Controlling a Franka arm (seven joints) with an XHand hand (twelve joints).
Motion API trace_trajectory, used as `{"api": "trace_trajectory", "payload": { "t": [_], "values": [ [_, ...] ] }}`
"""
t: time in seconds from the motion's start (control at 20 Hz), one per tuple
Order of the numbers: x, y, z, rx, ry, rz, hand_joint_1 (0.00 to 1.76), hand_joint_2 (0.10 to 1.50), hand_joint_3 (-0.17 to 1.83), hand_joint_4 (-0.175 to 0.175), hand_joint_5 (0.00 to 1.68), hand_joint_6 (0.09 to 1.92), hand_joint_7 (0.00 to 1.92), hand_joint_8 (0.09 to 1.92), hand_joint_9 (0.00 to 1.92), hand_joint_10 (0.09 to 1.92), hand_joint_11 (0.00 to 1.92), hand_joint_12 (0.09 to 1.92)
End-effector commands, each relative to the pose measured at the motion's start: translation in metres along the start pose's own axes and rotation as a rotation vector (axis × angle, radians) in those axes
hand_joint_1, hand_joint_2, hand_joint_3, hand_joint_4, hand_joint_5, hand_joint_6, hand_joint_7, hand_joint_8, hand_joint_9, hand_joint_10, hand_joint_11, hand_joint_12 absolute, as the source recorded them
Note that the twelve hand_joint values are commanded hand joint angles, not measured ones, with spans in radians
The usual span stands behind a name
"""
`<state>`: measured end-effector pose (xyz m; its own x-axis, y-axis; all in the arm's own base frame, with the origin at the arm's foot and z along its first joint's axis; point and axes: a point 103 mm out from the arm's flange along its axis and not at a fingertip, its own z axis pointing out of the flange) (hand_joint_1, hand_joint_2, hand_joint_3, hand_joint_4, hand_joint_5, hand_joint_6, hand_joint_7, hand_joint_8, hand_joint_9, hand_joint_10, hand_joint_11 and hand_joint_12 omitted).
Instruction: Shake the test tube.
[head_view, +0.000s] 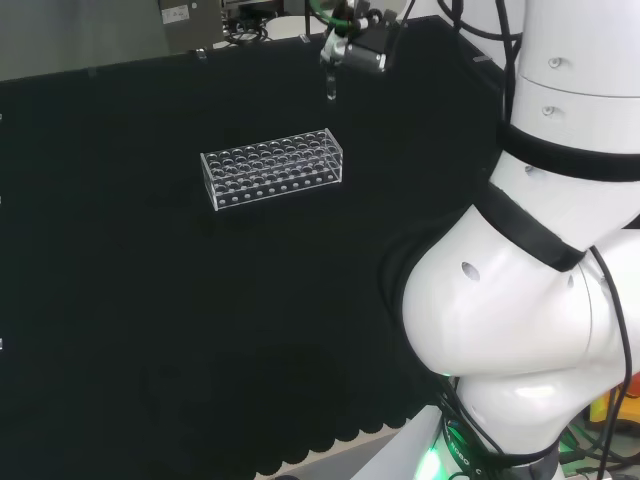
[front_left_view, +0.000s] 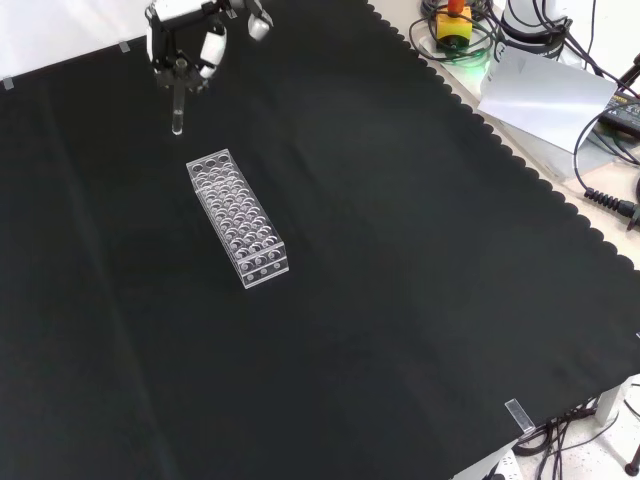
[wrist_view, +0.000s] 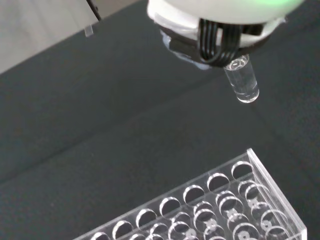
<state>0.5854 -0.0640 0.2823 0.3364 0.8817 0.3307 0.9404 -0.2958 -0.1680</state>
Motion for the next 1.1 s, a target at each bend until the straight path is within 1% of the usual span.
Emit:
{"api": "trace_trajectory", "payload": {
  "t": [0.05, 0.25, 0.5, 0.7, 0.95, 1.1],
  "values": [
    [0.006, -0.013, -0.033, -0.019, 0.038, -0.001, 1.43, 0.78, 0.37, -0.175, 1.26, 0.37, 1.37, 0.73, 1.28, 0.48, 1.24, 0.79],
    [0.014, -0.022, -0.043, -0.023, 0.038, -0.014, 1.43, 0.78, 0.37, -0.175, 1.26, 0.36, 1.37, 0.73, 1.28, 0.49, 1.24, 0.79],
    [0.034, -0.034, -0.040, -0.011, 0.043, -0.043, 1.43, 0.78, 0.37, -0.175, 1.26, 0.36, 1.37, 0.73, 1.28, 0.49, 1.24, 0.79],
    [0.061, -0.041, -0.033, 0.010, 0.063, -0.084, 1.43, 0.78, 0.38, -0.175, 1.26, 0.36, 1.37, 0.73, 1.28, 0.49, 1.24, 0.79],
    [0.104, -0.053, -0.017, 0.055, 0.101, -0.158, 1.43, 0.78, 0.38, -0.175, 1.26, 0.36, 1.37, 0.73, 1.28, 0.49, 1.24, 0.79],
    [0.131, -0.063, -0.010, 0.081, 0.146, -0.202, 1.43, 0.78, 0.38, -0.175, 1.26, 0.36, 1.37, 0.73, 1.28, 0.49, 1.24, 0.79]
  ]
}}
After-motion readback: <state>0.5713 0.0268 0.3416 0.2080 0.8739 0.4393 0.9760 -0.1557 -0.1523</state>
